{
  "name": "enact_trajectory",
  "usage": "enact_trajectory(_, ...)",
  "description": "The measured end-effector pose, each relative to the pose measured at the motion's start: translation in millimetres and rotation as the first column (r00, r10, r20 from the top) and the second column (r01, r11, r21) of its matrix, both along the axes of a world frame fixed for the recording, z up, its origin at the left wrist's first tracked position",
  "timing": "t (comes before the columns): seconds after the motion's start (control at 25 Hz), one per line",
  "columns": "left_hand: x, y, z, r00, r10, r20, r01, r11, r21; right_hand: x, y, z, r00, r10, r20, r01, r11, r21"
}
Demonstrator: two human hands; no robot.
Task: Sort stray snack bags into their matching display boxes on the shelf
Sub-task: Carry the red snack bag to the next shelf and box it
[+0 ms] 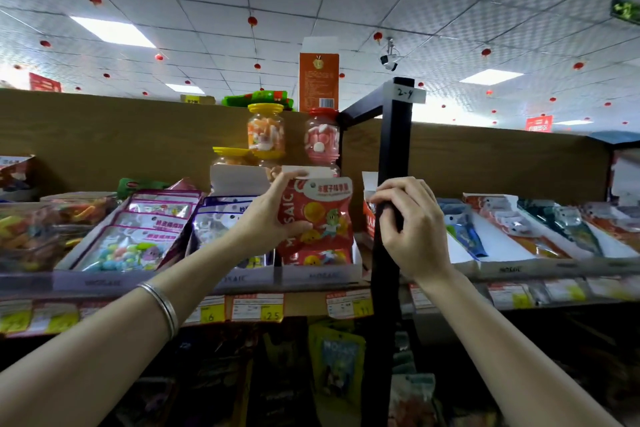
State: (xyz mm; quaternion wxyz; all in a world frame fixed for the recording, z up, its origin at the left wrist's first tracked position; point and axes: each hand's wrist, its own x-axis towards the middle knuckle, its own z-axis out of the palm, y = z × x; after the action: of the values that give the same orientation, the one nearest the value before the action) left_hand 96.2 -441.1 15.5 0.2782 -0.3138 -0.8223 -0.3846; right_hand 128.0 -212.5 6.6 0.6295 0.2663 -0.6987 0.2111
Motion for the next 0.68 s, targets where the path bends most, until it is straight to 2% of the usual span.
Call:
enact_trajectory(0.08,-3.5,3.4,-2.7,0.999,0.02,0.041,-0.017,0.998,-0.057,-1.3,2.9,-2.7,1.0,0.018,0.004,-0.018,1.0,0.013)
enact_trajectory(0.2,-8.6,6.8,-3.9,0.994,-0.005,0.109,0.011,0.999,-0.053,-2.5,10.3,-5.7,0.999,0.051,0.008,-0.051,0.998,0.031)
enact_trajectory(0.44,-11.6,19.8,-1.4,0.989,0.019,0.149,-0.008,0.997,-0.076,-7.9,18.7,-10.2,0.997,0.081,0.003,-0.081,0.997,0.015)
enact_trajectory(0.6,-15.6,20.5,-12.4,0.968,0.12,0.221,-0.089,0.985,-0.148,-12.4,18.1,-12.8,0.996,0.088,-0.018,-0.088,0.996,0.016)
enact_trajectory(0.68,-16.1,17.9,-14.5,0.96,0.256,0.113,-0.215,0.933,-0.288,-12.7,18.7,-12.3,0.994,0.099,-0.037,-0.098,0.995,0.013)
